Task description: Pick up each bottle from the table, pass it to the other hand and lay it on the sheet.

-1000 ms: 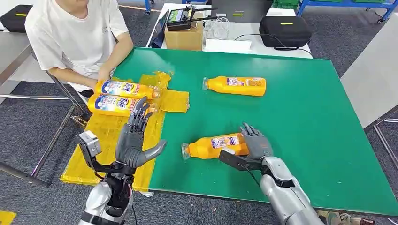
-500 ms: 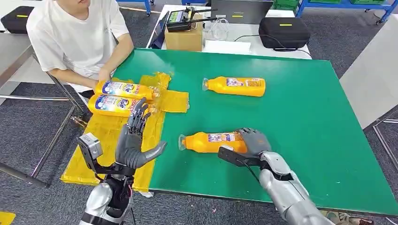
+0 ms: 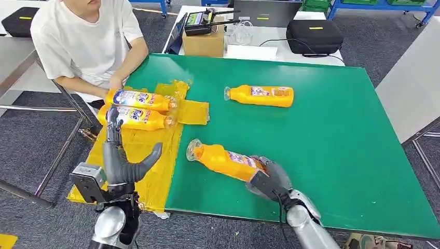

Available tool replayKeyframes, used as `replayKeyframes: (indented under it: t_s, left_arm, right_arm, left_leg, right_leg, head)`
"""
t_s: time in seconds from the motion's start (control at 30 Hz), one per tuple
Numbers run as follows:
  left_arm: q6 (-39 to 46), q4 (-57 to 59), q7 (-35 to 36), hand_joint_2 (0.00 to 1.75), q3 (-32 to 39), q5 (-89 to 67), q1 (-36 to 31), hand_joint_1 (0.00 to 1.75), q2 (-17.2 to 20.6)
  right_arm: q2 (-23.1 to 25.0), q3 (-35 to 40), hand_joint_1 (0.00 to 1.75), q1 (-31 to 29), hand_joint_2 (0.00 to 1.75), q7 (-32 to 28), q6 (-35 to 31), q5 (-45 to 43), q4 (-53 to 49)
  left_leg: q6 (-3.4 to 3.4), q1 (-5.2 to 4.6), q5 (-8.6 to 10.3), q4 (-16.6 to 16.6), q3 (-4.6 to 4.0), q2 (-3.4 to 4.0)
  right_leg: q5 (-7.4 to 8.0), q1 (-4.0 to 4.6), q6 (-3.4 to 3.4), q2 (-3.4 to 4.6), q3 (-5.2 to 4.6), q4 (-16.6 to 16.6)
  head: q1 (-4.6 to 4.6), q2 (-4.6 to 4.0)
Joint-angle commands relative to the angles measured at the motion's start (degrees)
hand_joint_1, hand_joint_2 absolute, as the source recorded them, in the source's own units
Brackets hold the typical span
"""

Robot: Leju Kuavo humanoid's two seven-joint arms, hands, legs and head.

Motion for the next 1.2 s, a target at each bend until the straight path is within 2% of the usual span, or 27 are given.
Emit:
replayKeyframes:
  t_s: [0.03,0.13,0.2,0.27,0.33,0.57,0.67,0.8,0.93,1.2]
  left_arm:
    - [-6.6,7.0,5.6,1.75,-3.4,7.4,2.2,0.0,-1.9]
    - [-12.1,11.9,8.0,1.75,-8.0,11.0,2.3,0.0,-0.3]
    - [-10.8,11.9,3.3,1.75,-9.6,8.0,2.1,0.0,-0.2]
    - [-11.6,10.3,3.3,1.75,-9.9,8.7,1.3,0.0,-0.3]
    - [-13.7,9.5,4.0,1.75,-10.3,9.5,0.3,0.0,-0.2]
    - [-20.0,7.5,3.6,1.75,-13.9,9.7,0.0,0.0,1.0]
    - [-21.9,8.9,4.9,1.75,-14.8,12.3,-1.6,0.0,0.5]
    - [-22.5,11.2,7.0,1.75,-15.4,16.0,-3.8,0.0,-0.3]
    - [-23.4,10.7,10.9,1.75,-16.3,20.1,-3.8,0.0,0.2]
    - [-18.6,12.3,14.3,1.75,-19.0,15.2,-4.7,0.0,0.7]
  right_arm:
    - [8.0,-15.2,1.75,14.1,1.75,-1.5,-1.0,-14.8,-20.1]
    - [10.1,-16.6,1.75,15.5,1.75,-1.7,-1.8,-17.8,-24.0]
    - [10.2,-14.8,1.75,15.7,1.75,-0.5,4.4,-22.3,-23.8]
    - [8.5,-10.7,1.75,15.2,1.75,-0.6,10.4,-24.0,-21.2]
    - [8.2,-8.5,1.75,14.9,1.75,-2.4,10.7,-23.9,-18.4]
    - [7.3,-2.2,1.75,11.4,1.75,-3.0,10.6,-19.6,-12.2]
    - [6.3,3.0,1.75,8.8,1.75,-4.9,13.7,-16.3,-7.5]
    - [7.9,5.6,1.75,6.8,1.75,-7.8,12.5,-15.1,-3.9]
    - [8.9,5.4,1.75,5.6,1.75,-6.1,10.4,-16.0,-5.8]
    - [11.3,2.9,1.75,3.8,1.75,-4.8,6.8,-17.3,-12.0]
  left_leg:
    - [0.13,-0.03,0.0,-0.1,0.01,-0.2]
    - [0.13,-0.09,-0.01,-0.1,-0.08,-0.27]
    - [0.22,-0.04,-0.01,-0.2,-0.14,-0.34]
    - [0.19,-0.04,-0.02,-0.1,-0.28,-0.3]
    - [0.18,-0.01,-0.02,-0.1,-0.34,-0.22]
    - [0.2,0.0,0.01,-0.1,-0.37,-0.04]
    - [0.14,-0.03,0.01,-0.1,-0.41,-0.01]
    - [0.12,-0.02,0.03,-0.1,-0.41,-0.08]
    - [0.13,-0.03,0.02,-0.1,-0.45,-0.05]
    - [0.1,-0.06,0.02,0.0,-0.52,-0.04]
  right_leg:
    - [-0.05,0.01,-0.18,-0.18,0.08,-0.1]
    - [-0.07,-0.04,-0.2,-0.21,-0.03,-0.1]
    - [-0.06,0.04,-0.36,-0.26,-0.05,-0.2]
    - [-0.06,0.03,-0.29,-0.24,-0.19,-0.2]
    - [-0.02,0.06,-0.26,-0.17,-0.27,-0.1]
    - [0.06,0.07,-0.29,-0.01,-0.35,-0.2]
    - [0.04,0.03,-0.21,0.0,-0.39,-0.1]
    - [0.04,0.03,-0.21,-0.07,-0.36,-0.1]
    - [0.03,0.02,-0.21,-0.02,-0.43,-0.1]
    - [0.01,-0.02,-0.17,-0.02,-0.49,0.0]
  head:
    - [0.02,0.0]
    - [0.0,0.0]
    - [0.0,0.0]
    - [0.0,0.0]
    - [0.02,0.0]
    - [0.0,0.0]
    - [0.02,0.0]
    - [0.02,0.0]
    - [0.02,0.0]
    - [0.02,0.0]
